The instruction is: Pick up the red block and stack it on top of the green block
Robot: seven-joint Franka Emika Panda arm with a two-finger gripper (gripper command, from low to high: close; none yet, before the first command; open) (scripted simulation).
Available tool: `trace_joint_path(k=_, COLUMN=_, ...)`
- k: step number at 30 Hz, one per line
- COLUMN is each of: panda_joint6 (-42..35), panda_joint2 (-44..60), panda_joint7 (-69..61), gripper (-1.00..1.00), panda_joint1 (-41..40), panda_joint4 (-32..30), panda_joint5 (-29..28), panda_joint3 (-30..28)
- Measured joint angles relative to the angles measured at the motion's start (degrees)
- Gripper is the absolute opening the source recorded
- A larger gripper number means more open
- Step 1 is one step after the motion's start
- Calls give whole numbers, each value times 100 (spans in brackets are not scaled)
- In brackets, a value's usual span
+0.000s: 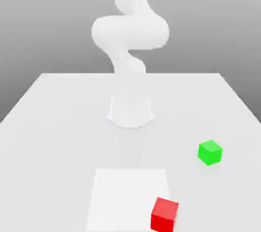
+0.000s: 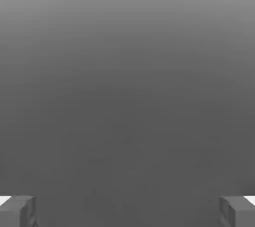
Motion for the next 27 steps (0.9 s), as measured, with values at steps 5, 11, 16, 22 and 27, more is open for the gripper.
trace_joint_path(k=5, panda_joint6=349, panda_joint2=1079, panda_joint7=-1305, gripper=0, panda_joint1=638, panda_joint4=-134, panda_joint5=349, panda_joint3=-458)
trace_joint_path(k=11, panda_joint6=744, panda_joint2=2346, panda_joint7=-2848, gripper=0, panda_joint1=1181, panda_joint4=-285, panda_joint5=795, panda_joint3=-782)
trace_joint_path(k=16, panda_joint6=1087, panda_joint2=3385, panda_joint7=-4059, gripper=0, panda_joint1=1446, panda_joint4=-416, panda_joint5=1060, panda_joint3=-847)
trace_joint_path(k=22, panda_joint6=1545, panda_joint2=4555, panda_joint7=-5214, gripper=0, panda_joint1=1624, panda_joint4=-590, panda_joint5=958, panda_joint3=-790)
trace_joint_path(k=27, panda_joint6=2018, panda_joint2=5453, panda_joint7=-5781, gripper=0, panda_joint1=1644, panda_joint4=-705, panda_joint5=503, panda_joint3=-761)
